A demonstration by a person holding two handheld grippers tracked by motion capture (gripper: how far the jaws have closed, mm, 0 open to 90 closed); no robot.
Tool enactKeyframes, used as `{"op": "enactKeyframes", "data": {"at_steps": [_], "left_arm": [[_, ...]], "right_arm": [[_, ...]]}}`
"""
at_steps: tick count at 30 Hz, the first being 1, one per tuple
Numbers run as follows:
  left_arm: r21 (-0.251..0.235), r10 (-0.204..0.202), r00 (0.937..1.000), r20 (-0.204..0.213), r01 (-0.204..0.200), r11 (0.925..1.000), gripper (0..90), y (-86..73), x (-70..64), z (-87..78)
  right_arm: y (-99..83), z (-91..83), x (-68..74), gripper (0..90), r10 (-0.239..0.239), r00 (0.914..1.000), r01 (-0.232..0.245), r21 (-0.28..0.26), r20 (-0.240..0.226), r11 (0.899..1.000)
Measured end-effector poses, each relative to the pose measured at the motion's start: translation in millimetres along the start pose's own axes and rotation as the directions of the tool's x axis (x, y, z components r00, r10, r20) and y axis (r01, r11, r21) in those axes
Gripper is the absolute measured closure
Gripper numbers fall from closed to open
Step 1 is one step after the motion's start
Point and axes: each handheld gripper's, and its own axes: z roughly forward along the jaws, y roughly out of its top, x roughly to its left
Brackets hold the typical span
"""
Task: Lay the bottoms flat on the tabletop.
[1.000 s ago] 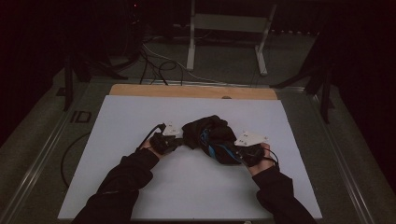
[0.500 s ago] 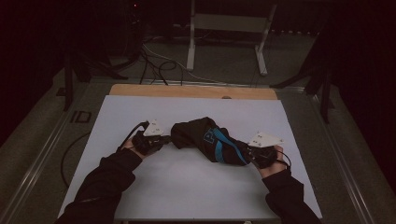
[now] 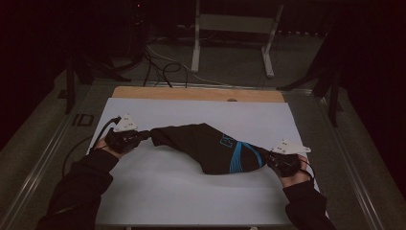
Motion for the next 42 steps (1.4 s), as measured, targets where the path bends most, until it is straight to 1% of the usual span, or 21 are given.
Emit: {"op": "enactKeyframes", "data": {"at_steps": [3, 6, 10, 11, 12, 13, 14, 15, 18, 19, 22, 24, 28, 30, 32, 33, 34, 36, 39, 40, 42], "left_arm": [[0.014, 0.007, 1.0000, -0.004, -0.007, 0.9999, 88.4, -5.2, 0.9, -3.4], [0.035, 0.024, 0.9994, 0.023, -0.025, 0.9991, 88.4, -14.8, -2.5, -10.7], [0.029, 0.022, 0.9985, 0.051, -0.024, 0.9993, 88.2, -19.4, -5.9, -17.0], [0.012, 0.025, 0.9963, 0.082, -0.026, 0.9996, 88.2, -22.5, -9.7, -22.5], [0.012, 0.025, 0.9963, 0.082, -0.026, 0.9996, 88.2, -22.5, -9.7, -22.5], [0.009, 0.064, 0.9903, 0.123, -0.066, 0.9978, 88.1, -25.0, -18.4, -27.4], [0.009, 0.064, 0.9903, 0.123, -0.066, 0.9978, 88.1, -25.0, -18.4, -27.4], [0.012, 0.068, 0.9849, 0.159, -0.071, 0.9974, 88.1, -25.7, -23.1, -29.2], [0.023, 0.093, 0.9816, 0.166, -0.098, 0.9949, 88.0, -27.2, -34.9, -32.4], [0.026, 0.099, 0.9837, 0.151, -0.104, 0.9943, 87.9, -28.9, -39.2, -34.4], [0.027, 0.100, 0.9807, 0.168, -0.106, 0.9940, 87.5, -30.8, -41.6, -35.4], [0.055, 0.070, 0.9726, 0.222, -0.084, 0.9949, 84.7, -35.8, -42.5, -32.9], [0.045, 0.045, 0.9686, 0.244, -0.058, 0.9973, 72.7, -36.4, -43.0, -31.4], [0.026, 0.026, 0.9683, 0.249, -0.033, 0.9991, 61.8, -33.8, -42.8, -32.1], [0.021, 0.007, 0.9647, 0.263, -0.013, 0.9997, 52.4, -30.6, -44.0, -30.5], [0.021, 0.007, 0.9647, 0.263, -0.013, 0.9997, 46.9, -30.6, -44.0, -30.5], [0.030, 0.004, 0.9677, 0.252, -0.012, 0.9995, 42.9, -28.8, -47.3, -26.3], [0.033, -0.009, 0.9684, 0.249, 0.001, 0.9994, 40.2, -29.3, -48.5, -23.1], [0.039, -0.024, 0.9659, 0.258, 0.015, 0.9991, 40.0, -31.5, -49.4, -18.8], [0.054, -0.040, 0.9660, 0.256, 0.027, 0.9982, 40.1, -34.9, -51.2, -13.0], [0.058, -0.058, 0.9652, 0.255, 0.044, 0.9973, 40.1, -37.3, -51.8, -9.5]], "right_arm": [[-7.3, -4.8, -5.6, 89.9, 0.029, 0.9994, -0.029, 0.005, 0.019, 1.000], [-12.7, -9.9, -10.2, 89.9, 0.057, 0.9978, -0.057, 0.008, 0.034, 0.998], [-15.8, -12.3, -8.3, 89.9, 0.065, 0.9977, -0.065, 0.016, 0.019, 0.998], [-17.9, -15.1, -6.8, 89.9, 0.071, 0.9975, -0.071, 0.007, 0.007, 0.997], [-17.9, -15.1, -6.8, 89.9, 0.071, 0.9975, -0.071, 0.007, 0.007, 0.997], [-18.8, -19.2, -4.1, 89.8, 0.053, 0.9986, -0.053, 0.005, -0.006, 0.999], [-18.8, -19.2, -4.1, 89.8, 0.053, 0.9986, -0.053, 0.005, -0.006, 0.999], [-19.4, -21.0, -3.8, 89.8, 0.044, 0.9989, -0.044, 0.005, -0.016, 0.999], [-24.6, -25.4, -5.0, 89.8, 0.065, 0.9967, -0.064, 0.017, -0.049, 0.998], [-29.1, -27.2, -6.1, 89.8, 0.086, 0.9946, -0.084, 0.024, -0.058, 0.996], [-31.2, -27.6, -5.7, 89.7, 0.094, 0.9934, -0.092, 0.034, -0.067, 0.995], [-35.5, -31.9, 3.1, 89.4, 0.084, 0.9918, -0.079, 0.049, -0.097, 0.996], [-33.7, -34.7, 8.4, 87.0, 0.078, 0.9882, -0.075, 0.029, -0.132, 0.997], [-28.7, -36.0, 9.3, 73.8, 0.083, 0.9850, -0.084, 0.004, -0.151, 0.996], [-20.1, -36.6, 12.5, 58.6, 0.059, 0.9887, -0.063, -0.019, -0.138, 0.998], [-20.1, -36.6, 12.5, 58.6, 0.059, 0.9887, -0.063, -0.019, -0.138, 0.998], [-4.7, -35.7, 14.9, 51.5, 0.037, 0.9909, -0.046, -0.070, -0.129, 0.996], [0.6, -33.9, 16.0, 49.0, 0.035, 0.9903, -0.046, -0.083, -0.134, 0.995], [10.0, -26.3, 18.7, 48.2, 0.024, 0.9852, -0.043, -0.107, -0.170, 0.993], [21.4, -6.3, 24.7, 47.9, 0.003, 0.9788, -0.027, -0.116, -0.205, 0.993], [26.3, 8.4, 25.3, 48.0, 0.023, 0.9731, -0.050, -0.111, -0.229, 0.993]]}}
